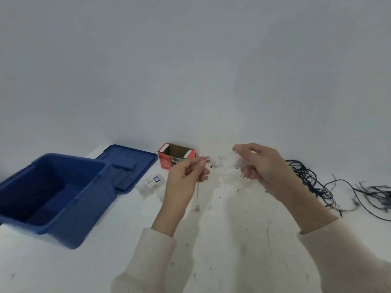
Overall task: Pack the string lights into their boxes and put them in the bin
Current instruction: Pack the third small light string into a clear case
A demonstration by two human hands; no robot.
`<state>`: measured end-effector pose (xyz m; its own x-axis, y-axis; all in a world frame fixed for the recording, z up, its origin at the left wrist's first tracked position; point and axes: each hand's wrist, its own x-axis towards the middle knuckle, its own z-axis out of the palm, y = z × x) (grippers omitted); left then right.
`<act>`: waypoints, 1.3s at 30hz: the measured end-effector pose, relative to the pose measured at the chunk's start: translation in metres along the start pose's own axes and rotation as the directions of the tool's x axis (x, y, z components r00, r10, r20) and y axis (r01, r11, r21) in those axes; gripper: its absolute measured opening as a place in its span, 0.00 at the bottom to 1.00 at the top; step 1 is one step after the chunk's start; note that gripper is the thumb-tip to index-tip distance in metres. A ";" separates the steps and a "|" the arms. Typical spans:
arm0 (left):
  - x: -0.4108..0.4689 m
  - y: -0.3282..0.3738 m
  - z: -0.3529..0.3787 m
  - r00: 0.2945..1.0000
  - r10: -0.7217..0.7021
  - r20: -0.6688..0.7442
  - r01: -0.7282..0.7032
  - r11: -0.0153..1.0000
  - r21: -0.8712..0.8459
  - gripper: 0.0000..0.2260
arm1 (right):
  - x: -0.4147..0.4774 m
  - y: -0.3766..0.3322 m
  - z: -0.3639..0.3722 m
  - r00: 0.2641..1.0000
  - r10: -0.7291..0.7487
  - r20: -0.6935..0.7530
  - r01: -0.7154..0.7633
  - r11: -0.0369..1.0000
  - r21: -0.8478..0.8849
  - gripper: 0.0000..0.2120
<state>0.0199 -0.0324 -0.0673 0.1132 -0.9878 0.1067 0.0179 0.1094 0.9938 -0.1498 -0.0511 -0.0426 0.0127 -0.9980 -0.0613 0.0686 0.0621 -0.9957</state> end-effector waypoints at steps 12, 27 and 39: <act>-0.015 -0.046 0.038 0.974 -0.034 0.226 -0.050 0.934 0.353 0.17 | -0.001 0.021 0.028 0.987 -0.131 -0.093 0.148 0.967 0.208 0.09; 0.006 -0.052 0.035 0.968 0.041 0.249 -0.092 0.976 0.195 0.11 | 0.015 0.029 -0.043 0.912 0.232 0.338 -0.251 0.968 0.015 0.11; -0.030 -0.074 0.045 0.874 -0.297 0.384 0.338 0.940 -0.044 0.11 | 0.006 0.060 -0.030 0.936 0.288 0.201 -0.345 0.859 0.378 0.08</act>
<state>-0.0295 -0.0155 -0.1423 -0.2880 -0.9385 -0.1903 0.0986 -0.2267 0.9690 -0.1756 -0.0536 -0.1049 0.2326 -0.9149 -0.3299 0.4319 0.4011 -0.8079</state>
